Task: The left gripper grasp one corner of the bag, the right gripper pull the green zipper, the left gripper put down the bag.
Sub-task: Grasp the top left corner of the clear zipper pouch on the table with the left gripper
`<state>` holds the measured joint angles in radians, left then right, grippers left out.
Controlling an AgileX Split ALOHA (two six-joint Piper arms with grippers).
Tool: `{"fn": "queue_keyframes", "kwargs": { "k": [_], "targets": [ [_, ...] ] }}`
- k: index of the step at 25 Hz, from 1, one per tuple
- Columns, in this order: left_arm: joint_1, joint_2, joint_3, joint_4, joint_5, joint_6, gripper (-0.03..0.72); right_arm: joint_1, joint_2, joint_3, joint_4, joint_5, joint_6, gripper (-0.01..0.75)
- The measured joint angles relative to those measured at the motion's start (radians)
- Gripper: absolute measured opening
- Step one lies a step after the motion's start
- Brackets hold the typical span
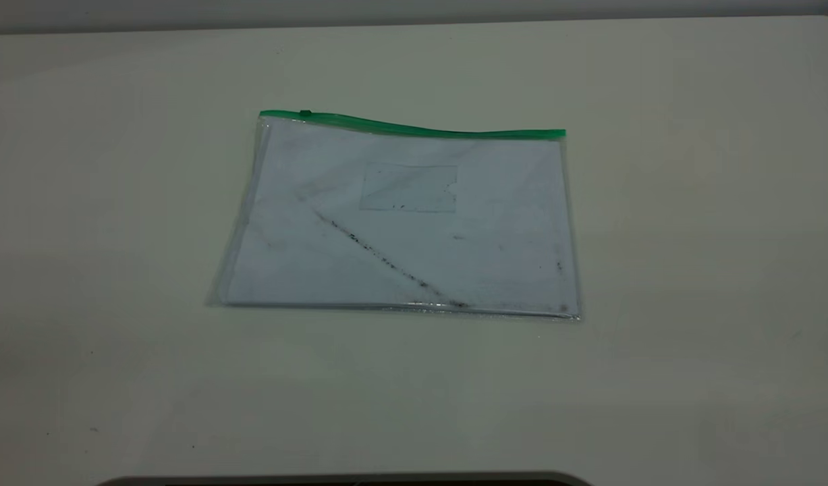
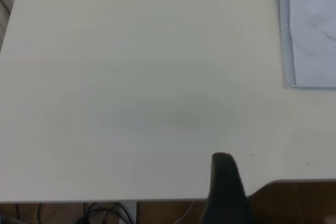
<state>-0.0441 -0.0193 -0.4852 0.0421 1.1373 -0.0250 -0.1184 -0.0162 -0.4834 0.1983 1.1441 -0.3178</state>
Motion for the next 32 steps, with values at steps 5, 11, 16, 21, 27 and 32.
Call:
{"fn": "queue_keyframes", "kwargs": {
  "k": [5, 11, 16, 21, 27, 32],
  "targets": [
    [0.000, 0.000, 0.000, 0.000, 0.000, 0.000, 0.588, 0.000, 0.000, 0.000, 0.000, 0.000, 0.000, 0.579],
    [0.000, 0.000, 0.000, 0.000, 0.000, 0.001, 0.588, 0.000, 0.000, 0.000, 0.000, 0.000, 0.000, 0.579],
    [0.000, 0.000, 0.000, 0.000, 0.000, 0.002, 0.588, 0.000, 0.000, 0.000, 0.000, 0.000, 0.000, 0.579],
    [0.000, 0.050, -0.013, 0.000, 0.000, -0.008, 0.588, 0.000, 0.000, -0.005, 0.001, -0.019, 0.028, 0.579],
    [0.000, 0.327, -0.160, 0.000, -0.036, -0.014, 0.588, 0.000, 0.078, -0.077, 0.003, -0.091, 0.108, 0.579],
    [0.000, 0.600, -0.271, -0.003, -0.148, -0.014, 0.588, 0.000, 0.304, -0.118, 0.009, -0.148, 0.115, 0.579]
  ]
}}
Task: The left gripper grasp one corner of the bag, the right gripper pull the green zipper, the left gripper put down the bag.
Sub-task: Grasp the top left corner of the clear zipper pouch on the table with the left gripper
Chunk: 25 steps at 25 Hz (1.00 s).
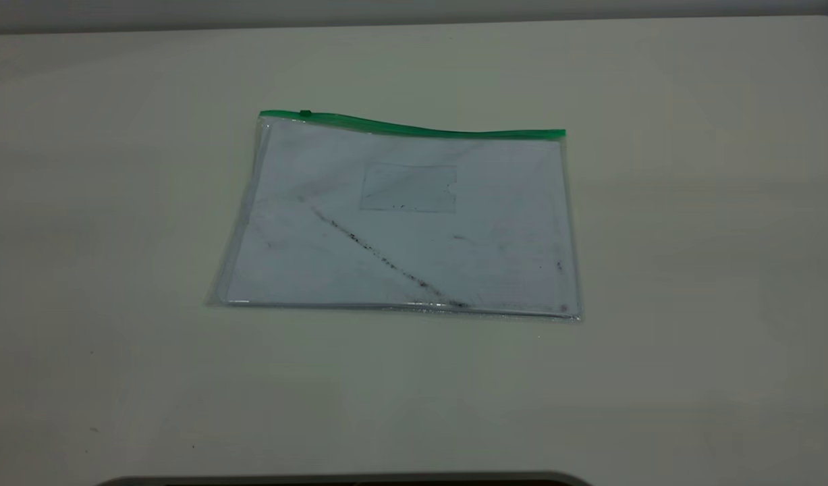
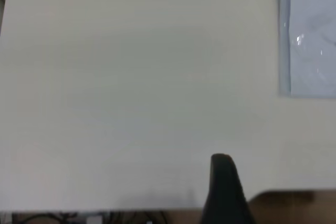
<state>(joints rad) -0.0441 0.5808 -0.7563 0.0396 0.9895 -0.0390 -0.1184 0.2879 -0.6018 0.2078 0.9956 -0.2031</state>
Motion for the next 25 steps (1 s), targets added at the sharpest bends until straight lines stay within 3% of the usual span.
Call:
{"fn": "queue_keyframes", "kwargs": {
  "k": [14, 19, 25],
  "targets": [
    [0.000, 0.772, -0.086, -0.170, -0.569, 0.061, 0.588, 0.000, 0.521, -0.030, 0.143, -0.184, -0.129, 0.579],
    [0.000, 1.057, -0.247, -0.217, -0.587, 0.114, 0.588, 0.000, 0.617, -0.033, 0.217, -0.259, -0.220, 0.579],
    [0.000, 1.334, -0.494, -0.363, -0.466, 0.289, 0.588, 0.000, 0.768, -0.034, 0.310, -0.381, -0.378, 0.579]
  ]
}}
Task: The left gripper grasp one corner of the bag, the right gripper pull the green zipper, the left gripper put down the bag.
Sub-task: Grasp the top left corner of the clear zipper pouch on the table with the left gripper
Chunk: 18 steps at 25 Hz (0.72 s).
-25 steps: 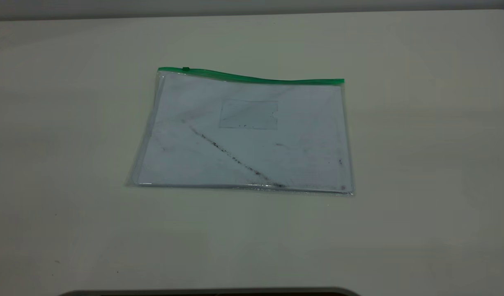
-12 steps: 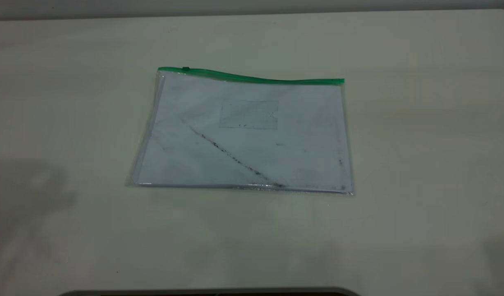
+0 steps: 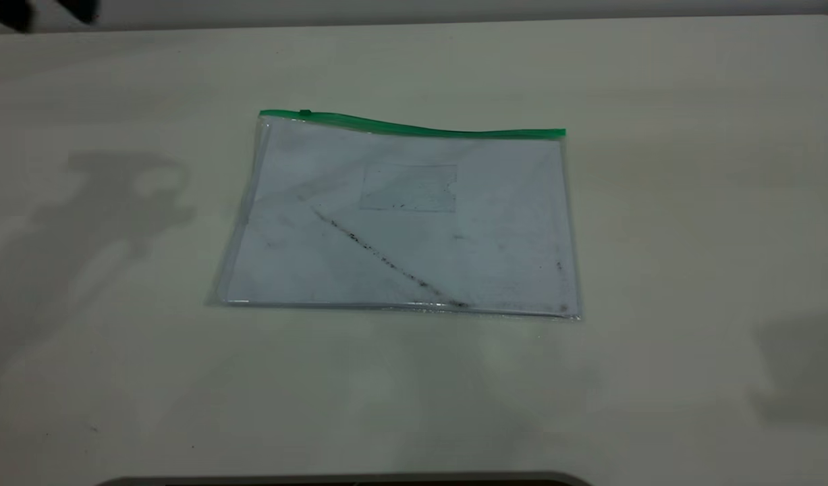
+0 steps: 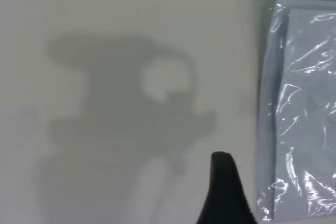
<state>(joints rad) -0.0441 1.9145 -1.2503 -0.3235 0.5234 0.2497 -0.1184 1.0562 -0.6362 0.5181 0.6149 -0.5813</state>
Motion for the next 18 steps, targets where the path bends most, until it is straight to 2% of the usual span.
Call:
{"fn": "queue_keyframes", "kwargs": {
  "k": [6, 12, 18],
  "targets": [
    [0.000, 0.200, -0.190, -0.187, 0.081, 0.269, 0.588, 0.000, 0.150, -0.001, 0.098, -0.059, -0.144, 0.579],
    [0.000, 0.343, -0.282, -0.334, 0.101, 0.506, 0.588, 0.004, 0.237, -0.005, 0.184, -0.082, -0.250, 0.579],
    [0.000, 0.467, -0.335, -0.383, 0.103, 0.599, 0.588, 0.082, 0.301, -0.009, 0.232, -0.145, -0.337, 0.579]
  ]
}}
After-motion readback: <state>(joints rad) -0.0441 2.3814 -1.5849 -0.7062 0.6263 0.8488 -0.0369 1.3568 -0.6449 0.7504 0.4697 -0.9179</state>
